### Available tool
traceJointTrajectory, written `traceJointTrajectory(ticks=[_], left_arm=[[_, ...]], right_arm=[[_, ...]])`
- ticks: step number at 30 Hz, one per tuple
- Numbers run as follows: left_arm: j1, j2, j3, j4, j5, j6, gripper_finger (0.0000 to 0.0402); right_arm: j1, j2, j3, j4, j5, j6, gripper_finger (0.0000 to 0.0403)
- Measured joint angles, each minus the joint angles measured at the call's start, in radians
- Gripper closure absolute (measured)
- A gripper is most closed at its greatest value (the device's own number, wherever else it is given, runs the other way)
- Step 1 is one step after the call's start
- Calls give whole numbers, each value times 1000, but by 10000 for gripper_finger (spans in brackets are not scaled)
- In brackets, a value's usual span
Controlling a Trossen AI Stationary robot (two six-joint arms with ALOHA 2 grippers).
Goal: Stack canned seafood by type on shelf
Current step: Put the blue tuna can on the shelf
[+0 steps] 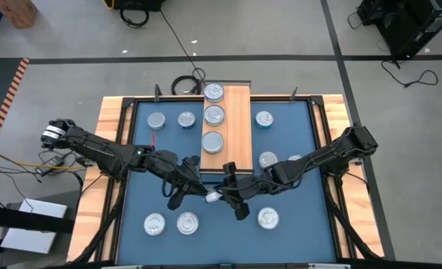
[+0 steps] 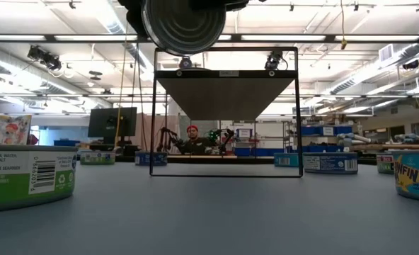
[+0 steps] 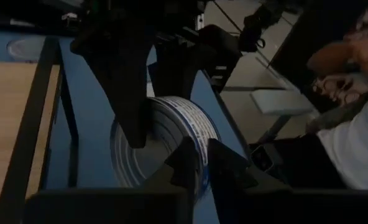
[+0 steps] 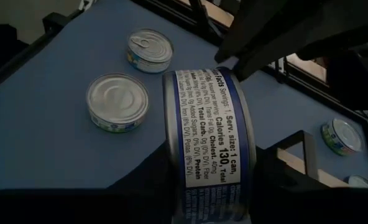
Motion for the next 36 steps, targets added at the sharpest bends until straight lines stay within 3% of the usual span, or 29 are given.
traceJointTrajectory(ticks=[8,15,24,29,36], left_arm=[[-16,-2,0,-38,-49,30,320],[-135,-50,0,-113,-282,93,341],[-196,-80,-6,-92,-314,95,393],[-201,-80,-97,52,-280,71,397],[-168,-80,-264,399,-195,65,399]], right_arm=[[3,-9,0,-44,-2,15,261],[21,-86,0,-103,38,28,261],[44,-229,0,-171,307,-79,261],[-13,-278,1,-227,460,-133,261],[-165,-285,1,-248,499,-250,261]])
